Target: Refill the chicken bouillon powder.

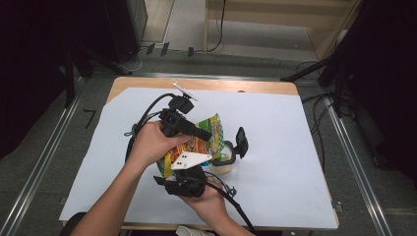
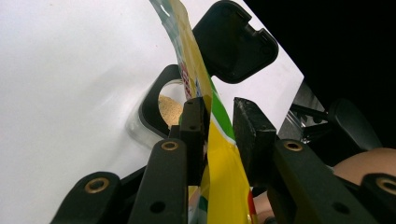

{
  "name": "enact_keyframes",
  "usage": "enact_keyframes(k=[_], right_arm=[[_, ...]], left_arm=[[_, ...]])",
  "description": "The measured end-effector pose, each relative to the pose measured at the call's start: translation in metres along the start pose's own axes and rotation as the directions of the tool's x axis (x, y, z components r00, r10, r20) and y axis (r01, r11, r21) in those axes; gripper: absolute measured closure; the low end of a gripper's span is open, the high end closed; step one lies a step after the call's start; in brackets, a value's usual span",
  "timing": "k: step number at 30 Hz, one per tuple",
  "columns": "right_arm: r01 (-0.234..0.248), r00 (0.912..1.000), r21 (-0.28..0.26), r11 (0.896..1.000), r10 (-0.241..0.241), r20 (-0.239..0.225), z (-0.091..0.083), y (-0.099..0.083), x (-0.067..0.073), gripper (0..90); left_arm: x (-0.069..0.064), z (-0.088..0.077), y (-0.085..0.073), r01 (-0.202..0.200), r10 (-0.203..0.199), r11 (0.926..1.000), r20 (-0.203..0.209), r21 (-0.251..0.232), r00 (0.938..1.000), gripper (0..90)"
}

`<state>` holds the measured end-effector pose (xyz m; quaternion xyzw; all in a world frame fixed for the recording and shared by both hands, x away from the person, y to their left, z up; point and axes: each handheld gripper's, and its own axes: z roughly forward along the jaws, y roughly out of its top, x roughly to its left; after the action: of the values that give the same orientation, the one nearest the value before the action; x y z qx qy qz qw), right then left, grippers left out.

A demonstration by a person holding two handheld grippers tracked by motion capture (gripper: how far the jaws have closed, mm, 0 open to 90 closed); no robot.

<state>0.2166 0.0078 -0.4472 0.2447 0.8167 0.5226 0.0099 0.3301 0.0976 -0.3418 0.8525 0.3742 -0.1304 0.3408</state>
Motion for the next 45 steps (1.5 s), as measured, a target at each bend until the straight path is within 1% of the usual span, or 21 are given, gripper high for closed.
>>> enact_keyframes(k=[25,42,45], right_arm=[[-0.009,1.0,0.001,1.0,0.009,-0.002,-0.001,0.0005,0.0002,65.8],[-0.003,1.0,0.0,1.0,0.003,0.003,-0.0011,0.0005,0.0,65.8],[-0.007,1.0,-0.001,1.0,0.007,-0.002,-0.0014,0.0007,0.0003,65.2]], left_arm=[[-0.0003,0.0,0.0007,-0.001,0.001,1.0,-0.001,-0.002,1.0,74.9],[-0.0007,0.0003,0.0009,0.001,-0.001,1.0,-0.002,-0.002,1.0,75.0],[-0.0013,0.0002,0.0013,0.0,0.0,1.0,-0.003,-0.001,1.0,75.0]])
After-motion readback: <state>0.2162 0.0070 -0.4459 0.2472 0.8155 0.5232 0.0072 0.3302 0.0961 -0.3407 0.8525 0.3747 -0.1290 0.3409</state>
